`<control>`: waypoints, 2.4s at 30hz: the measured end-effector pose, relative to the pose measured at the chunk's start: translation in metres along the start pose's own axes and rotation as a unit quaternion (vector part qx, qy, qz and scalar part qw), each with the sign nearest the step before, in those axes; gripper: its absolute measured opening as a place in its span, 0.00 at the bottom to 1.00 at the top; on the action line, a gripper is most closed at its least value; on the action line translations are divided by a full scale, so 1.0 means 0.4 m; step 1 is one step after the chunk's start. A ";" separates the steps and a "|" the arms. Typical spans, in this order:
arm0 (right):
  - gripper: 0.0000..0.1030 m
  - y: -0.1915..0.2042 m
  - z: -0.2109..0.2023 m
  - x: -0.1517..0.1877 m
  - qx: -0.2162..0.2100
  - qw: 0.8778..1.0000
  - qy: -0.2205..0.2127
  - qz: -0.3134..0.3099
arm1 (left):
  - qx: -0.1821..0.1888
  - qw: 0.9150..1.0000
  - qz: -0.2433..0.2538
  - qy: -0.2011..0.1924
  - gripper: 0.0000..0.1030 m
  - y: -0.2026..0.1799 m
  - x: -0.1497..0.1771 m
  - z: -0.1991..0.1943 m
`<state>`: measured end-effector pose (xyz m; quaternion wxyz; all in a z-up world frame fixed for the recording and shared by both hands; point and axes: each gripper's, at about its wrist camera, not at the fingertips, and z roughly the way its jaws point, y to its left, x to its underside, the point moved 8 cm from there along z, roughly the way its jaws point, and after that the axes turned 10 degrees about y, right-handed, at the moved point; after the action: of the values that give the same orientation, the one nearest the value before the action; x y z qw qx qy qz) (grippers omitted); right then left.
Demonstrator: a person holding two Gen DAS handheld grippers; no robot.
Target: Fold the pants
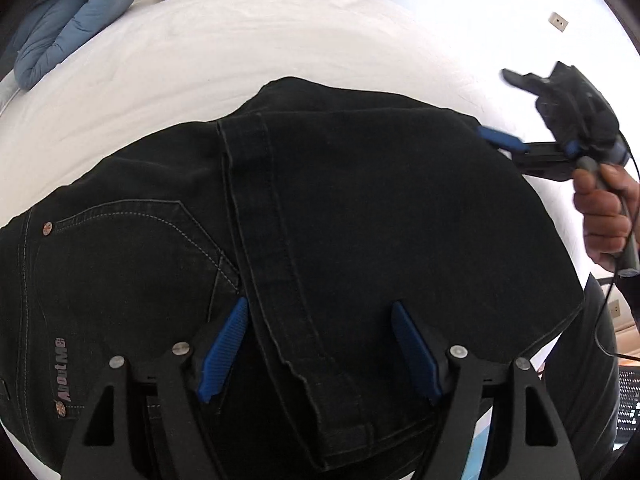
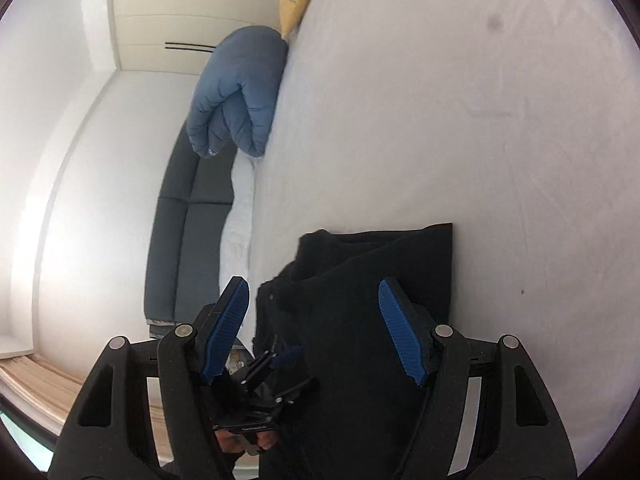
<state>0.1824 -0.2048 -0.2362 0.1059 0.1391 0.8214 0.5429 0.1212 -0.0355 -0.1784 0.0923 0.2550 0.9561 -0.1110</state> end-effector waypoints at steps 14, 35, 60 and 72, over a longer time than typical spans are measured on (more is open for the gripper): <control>0.62 0.123 0.095 0.367 0.012 0.992 0.098 -0.074 | -0.001 1.000 0.021 -0.002 0.75 0.038 0.031 -0.015; 0.54 0.101 0.141 0.300 0.064 0.997 0.042 -0.017 | 0.022 0.997 -0.036 -0.057 0.76 0.065 0.102 -0.074; 0.50 0.156 0.154 0.256 0.054 0.997 0.055 0.032 | 0.209 0.793 -0.502 -0.273 0.79 0.659 0.507 -0.314; 0.50 0.161 0.169 0.260 0.057 0.997 0.054 0.028 | 0.287 0.736 -0.544 -0.281 0.82 0.689 0.469 -0.239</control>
<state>0.1142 -0.0870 -0.2055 0.0386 0.1384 0.8515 0.5043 0.0899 0.3100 -0.1760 0.2026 -0.3374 0.7852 -0.4781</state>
